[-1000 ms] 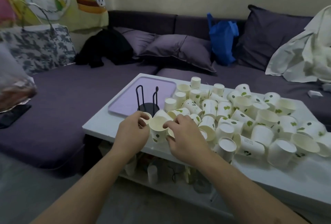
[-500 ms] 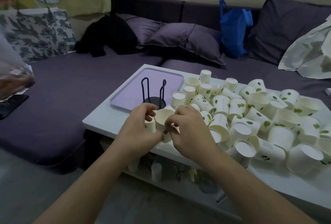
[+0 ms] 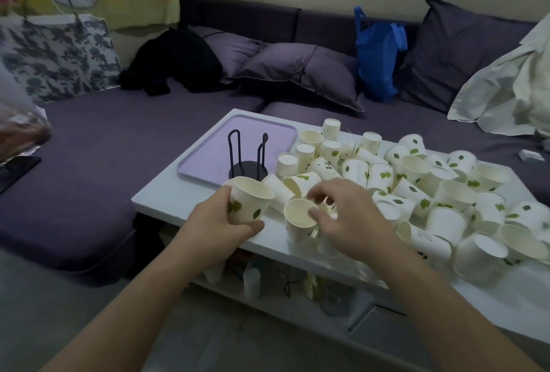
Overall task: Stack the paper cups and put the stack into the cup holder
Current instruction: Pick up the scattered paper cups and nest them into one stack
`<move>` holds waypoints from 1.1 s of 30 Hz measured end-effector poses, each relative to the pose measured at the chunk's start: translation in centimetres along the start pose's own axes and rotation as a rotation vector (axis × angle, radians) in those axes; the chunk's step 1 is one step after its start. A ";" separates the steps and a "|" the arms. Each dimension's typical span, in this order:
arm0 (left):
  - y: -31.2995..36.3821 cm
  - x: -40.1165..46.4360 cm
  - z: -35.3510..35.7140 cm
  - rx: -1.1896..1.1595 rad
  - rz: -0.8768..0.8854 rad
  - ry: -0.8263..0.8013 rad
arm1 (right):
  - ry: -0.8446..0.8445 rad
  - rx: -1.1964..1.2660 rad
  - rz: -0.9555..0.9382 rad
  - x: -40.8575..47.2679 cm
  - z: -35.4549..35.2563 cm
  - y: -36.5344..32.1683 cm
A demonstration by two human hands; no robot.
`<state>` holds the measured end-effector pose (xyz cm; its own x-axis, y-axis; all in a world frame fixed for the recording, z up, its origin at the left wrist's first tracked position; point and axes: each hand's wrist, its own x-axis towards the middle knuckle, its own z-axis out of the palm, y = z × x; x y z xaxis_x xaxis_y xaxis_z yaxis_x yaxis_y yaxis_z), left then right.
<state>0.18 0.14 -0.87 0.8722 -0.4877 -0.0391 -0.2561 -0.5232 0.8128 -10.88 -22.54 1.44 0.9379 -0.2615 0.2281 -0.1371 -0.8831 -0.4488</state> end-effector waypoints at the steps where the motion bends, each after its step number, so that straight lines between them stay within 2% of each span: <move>1: -0.1 0.0 -0.1 0.013 -0.009 -0.006 | -0.064 -0.080 -0.042 -0.2 0.6 -0.3; 4: -0.3 -0.2 -0.1 0.078 -0.027 -0.028 | -0.148 -0.246 -0.124 -0.5 2.4 -1.2; 9: -0.4 -0.5 -0.6 0.190 -0.057 -0.129 | -0.099 -0.277 -0.109 -0.5 3.2 -1.5; 16: -0.6 -0.5 -0.9 0.287 -0.045 -0.184 | 0.231 0.158 -0.055 -0.6 0.9 -0.7; 18: -0.5 -0.5 -0.3 0.304 -0.022 -0.206 | 0.265 0.282 -0.026 -0.7 0.7 -1.0; 22: -0.2 -0.5 0.8 0.247 0.005 -0.226 | 0.134 0.409 -0.033 -1.2 1.5 -2.0; 26: 0.2 -0.5 1.3 0.198 0.039 -0.200 | 0.030 0.416 -0.070 -1.4 2.7 -2.9; 33: -0.2 -0.4 0.6 0.170 0.032 -0.150 | 0.050 0.361 -0.197 -1.1 3.6 -3.0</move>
<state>-0.37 0.07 -1.36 0.7939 -0.5978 -0.1117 -0.3600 -0.6100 0.7059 -10.38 -18.21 -0.57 0.9173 -0.1276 0.3771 0.1721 -0.7270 -0.6647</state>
